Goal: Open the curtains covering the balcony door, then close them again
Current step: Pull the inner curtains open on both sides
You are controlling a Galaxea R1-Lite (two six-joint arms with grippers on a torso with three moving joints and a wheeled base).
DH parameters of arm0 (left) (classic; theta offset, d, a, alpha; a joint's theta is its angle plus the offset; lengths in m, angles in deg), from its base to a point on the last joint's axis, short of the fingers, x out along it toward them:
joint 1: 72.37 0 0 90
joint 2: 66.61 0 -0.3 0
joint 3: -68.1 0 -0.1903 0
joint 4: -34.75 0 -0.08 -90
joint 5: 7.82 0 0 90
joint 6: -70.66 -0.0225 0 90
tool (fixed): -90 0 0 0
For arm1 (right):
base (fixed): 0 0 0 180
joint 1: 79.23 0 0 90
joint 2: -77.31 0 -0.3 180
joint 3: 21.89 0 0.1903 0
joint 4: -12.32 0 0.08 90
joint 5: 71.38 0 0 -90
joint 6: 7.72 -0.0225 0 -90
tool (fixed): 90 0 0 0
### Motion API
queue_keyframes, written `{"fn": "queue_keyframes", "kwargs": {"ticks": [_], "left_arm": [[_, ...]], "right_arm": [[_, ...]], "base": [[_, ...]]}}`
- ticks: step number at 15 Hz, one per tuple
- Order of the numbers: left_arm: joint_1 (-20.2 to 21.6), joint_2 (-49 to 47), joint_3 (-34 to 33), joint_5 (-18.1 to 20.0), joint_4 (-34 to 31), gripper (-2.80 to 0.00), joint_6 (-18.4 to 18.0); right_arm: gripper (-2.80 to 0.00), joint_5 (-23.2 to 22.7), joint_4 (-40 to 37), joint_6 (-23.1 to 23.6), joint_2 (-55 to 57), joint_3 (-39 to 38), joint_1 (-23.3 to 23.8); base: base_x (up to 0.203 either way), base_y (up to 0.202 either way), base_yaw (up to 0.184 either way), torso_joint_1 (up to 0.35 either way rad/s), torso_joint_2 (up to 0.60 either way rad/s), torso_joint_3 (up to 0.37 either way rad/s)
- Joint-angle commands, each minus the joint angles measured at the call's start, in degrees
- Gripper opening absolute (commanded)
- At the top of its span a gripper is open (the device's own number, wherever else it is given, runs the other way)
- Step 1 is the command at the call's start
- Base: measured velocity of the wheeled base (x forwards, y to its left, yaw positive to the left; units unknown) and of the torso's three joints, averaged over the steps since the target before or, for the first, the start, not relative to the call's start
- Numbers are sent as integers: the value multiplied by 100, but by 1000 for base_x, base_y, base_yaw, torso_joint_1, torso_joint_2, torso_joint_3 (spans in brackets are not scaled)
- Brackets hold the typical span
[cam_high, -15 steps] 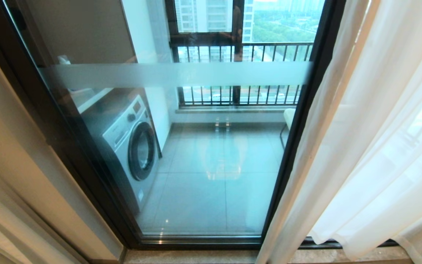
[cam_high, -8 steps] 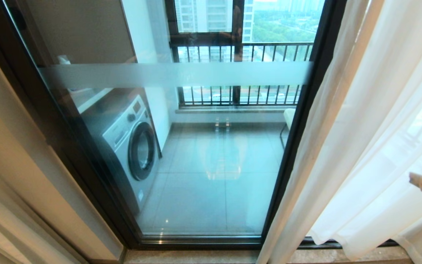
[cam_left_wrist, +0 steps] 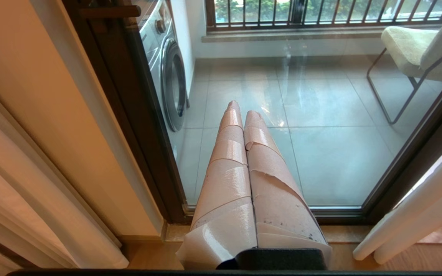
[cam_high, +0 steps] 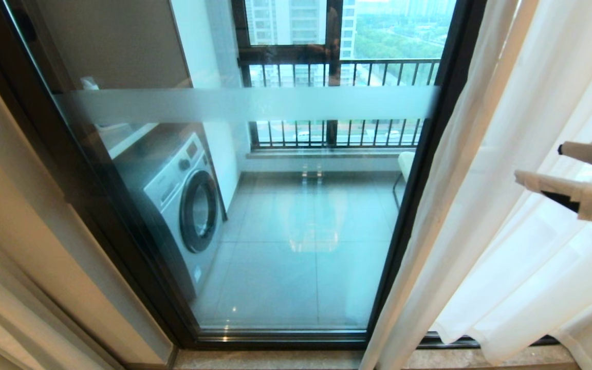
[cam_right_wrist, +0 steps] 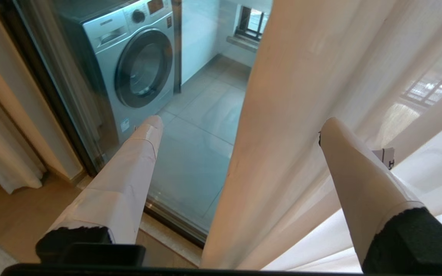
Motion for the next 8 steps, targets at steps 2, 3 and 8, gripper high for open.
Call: {"fn": "queue_keyframes", "kwargs": {"ticks": [2, 3, 8], "left_arm": [[2, -1, 0, -1, 0, -280, 0], [2, -1, 0, -1, 0, -280, 0], [2, -1, 0, -1, 0, -280, 0]], "right_arm": [[0, 76, 62, -20, 476, 304, -2], [0, 88, 130, -33, 559, 366, -2], [0, 46, 420, -376, 762, 498, -142]], "base": [[0, 0, 0, 0, 0, 0], [0, 0, 0, 0, 0, 0], [0, 0, 0, 0, 0, 0]]}}
